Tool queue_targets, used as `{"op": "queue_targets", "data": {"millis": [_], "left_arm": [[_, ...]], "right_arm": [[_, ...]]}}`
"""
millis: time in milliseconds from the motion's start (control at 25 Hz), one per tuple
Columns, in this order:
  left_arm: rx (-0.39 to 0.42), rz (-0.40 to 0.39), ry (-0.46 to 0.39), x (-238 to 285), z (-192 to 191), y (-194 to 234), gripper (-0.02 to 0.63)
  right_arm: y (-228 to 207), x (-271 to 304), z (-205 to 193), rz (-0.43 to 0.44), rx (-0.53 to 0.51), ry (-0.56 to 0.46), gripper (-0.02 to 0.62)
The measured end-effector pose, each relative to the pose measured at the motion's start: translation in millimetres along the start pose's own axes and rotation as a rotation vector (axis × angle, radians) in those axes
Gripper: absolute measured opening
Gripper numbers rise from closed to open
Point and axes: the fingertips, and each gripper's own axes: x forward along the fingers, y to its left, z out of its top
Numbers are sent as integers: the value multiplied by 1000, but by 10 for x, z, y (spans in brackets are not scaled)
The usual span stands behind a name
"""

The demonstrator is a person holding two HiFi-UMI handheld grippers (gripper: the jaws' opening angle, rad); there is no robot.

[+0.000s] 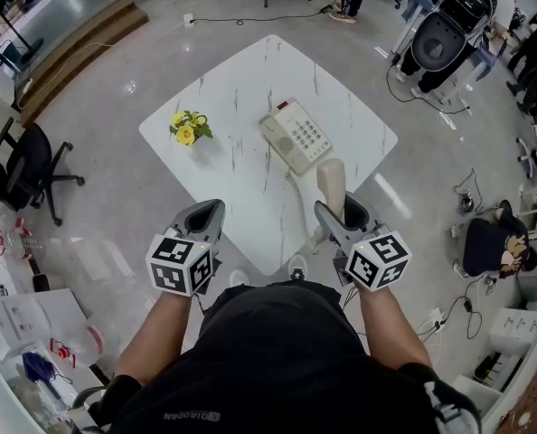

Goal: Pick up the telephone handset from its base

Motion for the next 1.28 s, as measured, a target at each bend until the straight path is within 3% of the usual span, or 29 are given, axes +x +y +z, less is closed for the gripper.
{"op": "queue_targets", "data": {"millis": [1280], "left_arm": [[-6, -1, 1, 17, -50, -142, 2]], "right_arm": [[2, -13, -152, 24, -19, 42, 218]]}}
